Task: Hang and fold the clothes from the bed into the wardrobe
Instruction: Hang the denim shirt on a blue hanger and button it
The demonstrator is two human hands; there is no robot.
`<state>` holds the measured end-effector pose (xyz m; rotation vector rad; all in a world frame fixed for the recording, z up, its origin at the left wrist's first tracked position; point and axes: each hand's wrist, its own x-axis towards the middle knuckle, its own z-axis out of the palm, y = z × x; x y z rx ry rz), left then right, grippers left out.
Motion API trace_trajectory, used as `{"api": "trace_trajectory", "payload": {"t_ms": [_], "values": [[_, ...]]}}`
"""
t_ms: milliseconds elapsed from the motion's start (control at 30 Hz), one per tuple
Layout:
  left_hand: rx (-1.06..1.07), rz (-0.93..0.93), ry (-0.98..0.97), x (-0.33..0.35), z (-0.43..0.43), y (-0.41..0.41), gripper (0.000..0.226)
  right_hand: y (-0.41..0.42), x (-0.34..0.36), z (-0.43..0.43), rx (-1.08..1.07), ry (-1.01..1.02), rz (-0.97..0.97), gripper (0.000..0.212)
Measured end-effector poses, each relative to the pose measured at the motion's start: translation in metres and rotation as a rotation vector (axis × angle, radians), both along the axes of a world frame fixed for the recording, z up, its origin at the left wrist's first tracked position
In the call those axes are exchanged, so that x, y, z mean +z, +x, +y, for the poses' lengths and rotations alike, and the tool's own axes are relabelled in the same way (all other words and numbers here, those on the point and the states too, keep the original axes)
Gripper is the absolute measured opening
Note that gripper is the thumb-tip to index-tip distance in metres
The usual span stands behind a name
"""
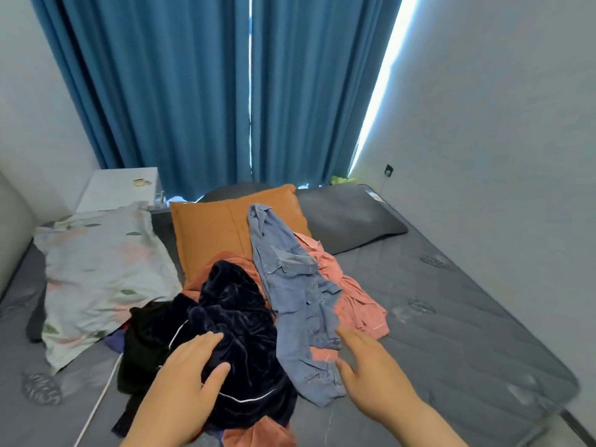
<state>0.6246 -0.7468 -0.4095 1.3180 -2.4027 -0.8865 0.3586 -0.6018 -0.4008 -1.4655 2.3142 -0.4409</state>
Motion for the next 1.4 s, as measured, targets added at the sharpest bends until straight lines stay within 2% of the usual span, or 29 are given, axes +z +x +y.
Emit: {"api": "trace_trajectory", "payload": {"t_ms": [167,467,567,667,767,933,1033,1133,1233,1400], "values": [[-0.082,-0.009,0.026,-0.013,-0.002,-0.045,0.053,-0.031,-0.018,0.024,-0.093,0.024,-0.032,0.057],[-0.082,-0.031,0.139,-0.066,-0.02,-0.14,0.054,-0.109,-0.081,0.0,-0.075,0.071,-0.112,0.057],[-0.04,-0.006,0.173,-0.102,-0.042,-0.178,0.054,-0.14,-0.127,-0.03,-0.075,0.058,-0.182,0.056],[0.03,0.112,0.296,-0.148,-0.071,-0.219,0.052,-0.163,-0.192,-0.072,-0.056,0.043,-0.27,0.058],[0.036,0.174,0.334,-0.205,-0.101,-0.261,0.052,-0.193,-0.262,-0.126,-0.041,0.023,-0.272,0.059],[-0.043,0.084,0.286,-0.318,-0.171,-0.317,0.062,-0.247,-0.368,-0.217,0.144,0.086,-0.101,0.068],[-0.008,0.047,0.166,-0.377,-0.23,-0.356,0.074,-0.283,-0.406,-0.277,-0.069,-0.064,-0.096,0.077],[0.22,-0.014,0.125,-0.425,-0.28,-0.385,0.098,-0.308,-0.459,-0.314,-0.289,-0.082,-0.287,0.087],[0.29,-0.084,0.003,-0.47,-0.29,-0.391,0.108,-0.318,-0.508,-0.32,-0.358,-0.136,-0.321,0.088],[0.427,0.084,-0.094,-0.499,-0.289,-0.393,0.107,-0.338,-0.521,-0.325,-0.337,-0.106,-0.339,0.08]]}}
